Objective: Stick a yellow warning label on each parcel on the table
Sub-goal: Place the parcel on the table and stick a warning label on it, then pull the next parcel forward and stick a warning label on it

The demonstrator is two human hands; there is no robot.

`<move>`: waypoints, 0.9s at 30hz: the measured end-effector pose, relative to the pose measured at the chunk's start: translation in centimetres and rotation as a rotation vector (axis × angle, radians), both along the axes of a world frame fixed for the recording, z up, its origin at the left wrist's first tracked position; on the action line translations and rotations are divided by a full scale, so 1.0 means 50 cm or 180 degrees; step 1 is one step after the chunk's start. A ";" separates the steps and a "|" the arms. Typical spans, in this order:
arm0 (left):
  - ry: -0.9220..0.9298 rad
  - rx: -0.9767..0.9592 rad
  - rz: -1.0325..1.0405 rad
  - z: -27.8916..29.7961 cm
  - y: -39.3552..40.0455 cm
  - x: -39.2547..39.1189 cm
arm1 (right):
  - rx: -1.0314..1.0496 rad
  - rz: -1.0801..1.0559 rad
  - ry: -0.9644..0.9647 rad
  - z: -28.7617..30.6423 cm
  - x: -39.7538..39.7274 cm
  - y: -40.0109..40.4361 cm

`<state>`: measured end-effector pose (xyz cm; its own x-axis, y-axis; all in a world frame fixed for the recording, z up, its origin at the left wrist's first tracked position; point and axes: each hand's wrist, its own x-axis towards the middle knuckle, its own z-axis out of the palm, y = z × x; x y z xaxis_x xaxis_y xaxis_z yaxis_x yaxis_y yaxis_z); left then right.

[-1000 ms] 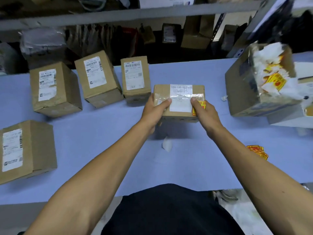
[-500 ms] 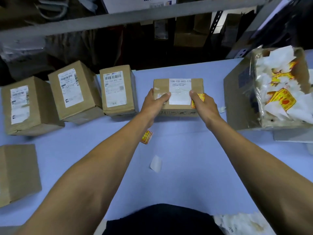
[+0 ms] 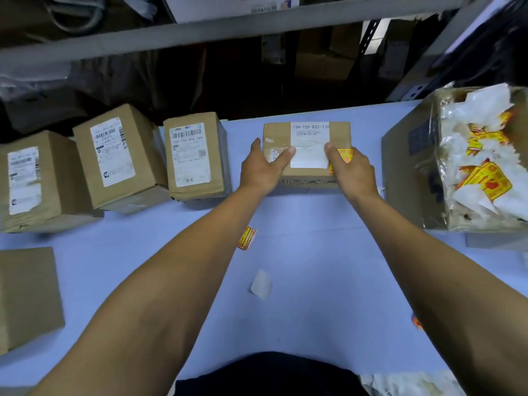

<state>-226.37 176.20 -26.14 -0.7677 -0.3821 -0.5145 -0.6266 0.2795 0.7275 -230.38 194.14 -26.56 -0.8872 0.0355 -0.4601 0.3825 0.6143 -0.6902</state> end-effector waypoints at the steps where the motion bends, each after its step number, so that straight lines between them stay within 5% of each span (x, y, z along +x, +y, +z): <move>1: -0.0096 -0.0240 -0.0042 0.014 0.001 -0.002 | 0.0145 0.0027 -0.0019 0.009 -0.001 0.000; 5: -0.0054 -0.1036 -0.0520 0.072 -0.009 -0.001 | 0.0721 0.0201 0.0234 0.056 -0.006 -0.004; 11: -0.0124 -0.2920 -0.2136 0.124 -0.123 0.089 | 0.1358 0.1335 0.1085 0.119 0.055 -0.071; 19: -0.0367 -0.3122 -0.1955 0.106 -0.278 0.238 | 0.1129 0.2479 0.1353 0.112 0.187 -0.241; 27: -0.0096 -0.2867 -0.1989 0.077 -0.323 0.207 | 0.1126 0.2681 0.1125 0.076 0.185 -0.330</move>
